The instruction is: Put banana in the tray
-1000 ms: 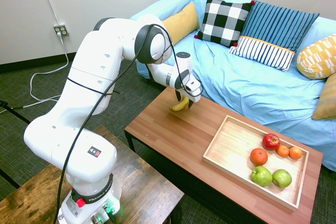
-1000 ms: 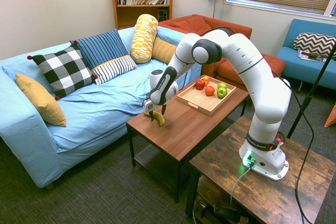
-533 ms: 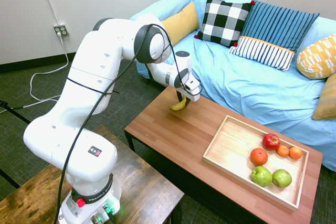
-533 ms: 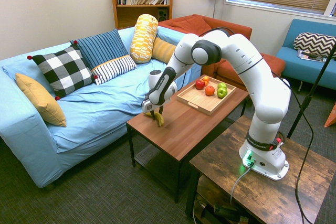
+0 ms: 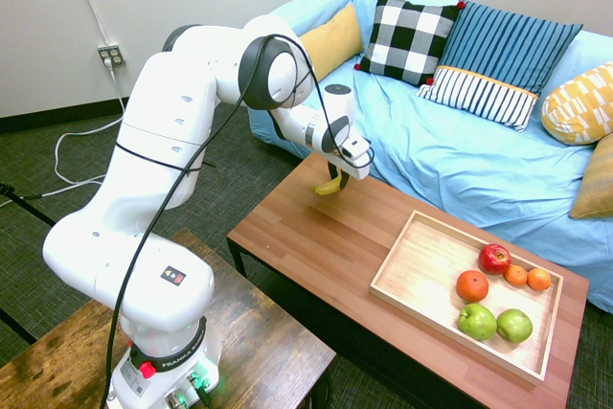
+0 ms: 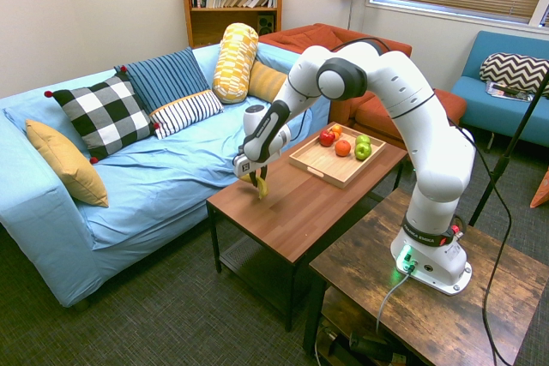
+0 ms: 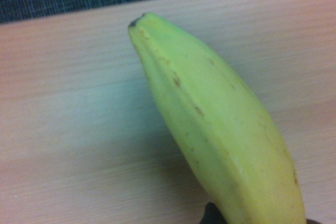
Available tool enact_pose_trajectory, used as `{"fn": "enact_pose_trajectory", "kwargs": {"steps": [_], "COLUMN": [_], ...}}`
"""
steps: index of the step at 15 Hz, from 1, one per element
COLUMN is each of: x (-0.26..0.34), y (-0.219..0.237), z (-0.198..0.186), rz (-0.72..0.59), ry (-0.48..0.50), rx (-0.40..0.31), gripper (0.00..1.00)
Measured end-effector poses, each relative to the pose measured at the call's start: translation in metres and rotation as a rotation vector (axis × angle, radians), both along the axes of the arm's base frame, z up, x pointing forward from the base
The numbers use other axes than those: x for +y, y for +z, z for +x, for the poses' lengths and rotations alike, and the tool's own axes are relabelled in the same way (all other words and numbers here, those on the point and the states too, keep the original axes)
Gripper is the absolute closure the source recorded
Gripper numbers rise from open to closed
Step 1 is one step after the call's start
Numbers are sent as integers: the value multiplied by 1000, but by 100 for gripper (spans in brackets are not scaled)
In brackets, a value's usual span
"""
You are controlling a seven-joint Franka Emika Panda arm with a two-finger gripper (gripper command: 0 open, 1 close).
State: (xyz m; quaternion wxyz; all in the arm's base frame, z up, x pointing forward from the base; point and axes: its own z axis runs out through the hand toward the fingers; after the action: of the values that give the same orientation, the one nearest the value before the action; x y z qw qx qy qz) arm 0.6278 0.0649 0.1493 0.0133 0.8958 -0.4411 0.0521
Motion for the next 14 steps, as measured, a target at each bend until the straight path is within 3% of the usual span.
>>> {"fn": "enact_pose_trajectory", "kwargs": {"steps": [3,7,10,14], "x": [-57,-168,-250,-315], "y": [54,86,81,36], "z": [-10,-41,-64,-76], "rz": [-20,-38,-33,-11], "ry": [-46,-138,-204,-252], "rx": [-33,-45,-45,-40], "gripper": [100,100,100,100]}}
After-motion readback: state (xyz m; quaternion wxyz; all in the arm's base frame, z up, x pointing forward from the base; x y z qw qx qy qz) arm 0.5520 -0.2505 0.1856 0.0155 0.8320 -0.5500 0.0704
